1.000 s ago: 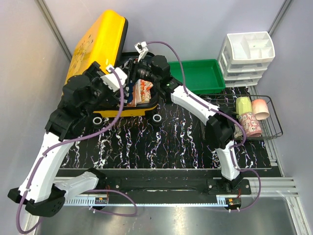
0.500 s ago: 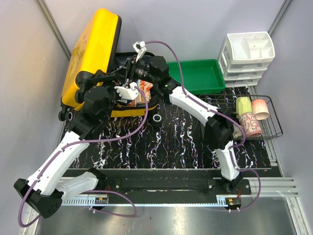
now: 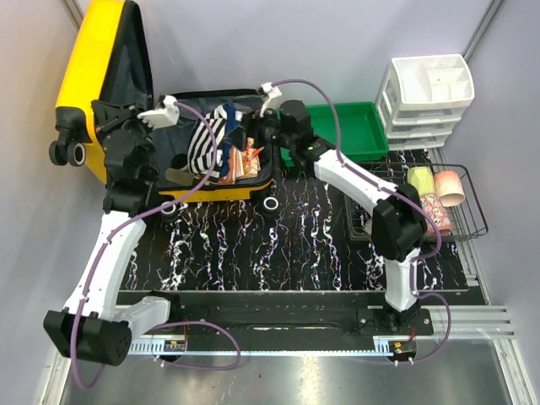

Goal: Open, take out, and arrange the luggage

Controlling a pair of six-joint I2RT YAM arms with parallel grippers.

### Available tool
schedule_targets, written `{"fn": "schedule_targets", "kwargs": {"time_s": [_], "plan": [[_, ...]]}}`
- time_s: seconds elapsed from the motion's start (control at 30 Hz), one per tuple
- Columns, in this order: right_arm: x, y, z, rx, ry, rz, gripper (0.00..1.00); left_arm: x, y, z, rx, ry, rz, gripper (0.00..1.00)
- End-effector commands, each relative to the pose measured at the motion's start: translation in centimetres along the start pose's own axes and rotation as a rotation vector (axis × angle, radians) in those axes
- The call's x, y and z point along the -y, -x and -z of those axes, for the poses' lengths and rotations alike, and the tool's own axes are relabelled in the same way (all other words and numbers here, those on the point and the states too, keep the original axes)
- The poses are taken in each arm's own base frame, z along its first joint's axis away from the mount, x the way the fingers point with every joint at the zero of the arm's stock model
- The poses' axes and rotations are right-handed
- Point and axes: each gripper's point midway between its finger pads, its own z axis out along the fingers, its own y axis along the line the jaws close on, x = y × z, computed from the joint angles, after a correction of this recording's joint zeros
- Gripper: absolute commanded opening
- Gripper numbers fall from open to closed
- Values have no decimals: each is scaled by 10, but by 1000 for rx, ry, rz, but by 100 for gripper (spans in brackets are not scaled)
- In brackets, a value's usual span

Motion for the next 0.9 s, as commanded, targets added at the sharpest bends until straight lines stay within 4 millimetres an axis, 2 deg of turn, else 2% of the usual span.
{"fn": "schedule_targets", "kwargs": {"time_s": [0.0, 0.03, 0.07, 0.1, 0.2, 0.23, 0.3, 0.33, 0.5, 0.67, 0.7, 0.77, 0.8, 0.87], "plan": [[55, 7, 46, -45, -181, 78, 79, 4, -17, -26, -53, -20, -42, 0], [68, -1, 56, -67, -204, 73, 79, -4, -31, -32, -84, 12, -40, 0], [73, -7, 61, -84, -218, 70, 79, -6, -33, -38, -76, 19, -41, 0], [77, -12, 65, -97, -223, 70, 79, -12, -43, -48, -100, 42, -39, 0], [82, -32, 76, -158, -223, 81, 80, -23, -51, -67, -110, 72, -34, 0], [88, -49, 82, -224, -240, 75, 81, -23, -52, -73, -103, 75, -31, 0], [94, -60, 87, -266, -262, 82, 84, -27, -59, -85, -117, 93, -39, 0], [100, -71, 91, -308, -281, 86, 85, -26, -59, -89, -101, 92, -46, 0], [123, -89, 102, -377, -365, 53, 88, -21, -70, -101, -105, 95, -90, 0], [126, -88, 108, -379, -356, 36, 90, -13, -79, -109, -128, 88, -140, 2], [125, -85, 108, -376, -348, 47, 91, -14, -81, -109, -134, 79, -144, 18], [129, -83, 110, -377, -351, 49, 93, -17, -80, -108, -131, 85, -139, 39], [128, -77, 111, -373, -335, 63, 93, -18, -80, -107, -130, 82, -134, 64], [135, -73, 117, -375, -338, 55, 93, -23, -77, -103, -115, 81, -111, 79]]}}
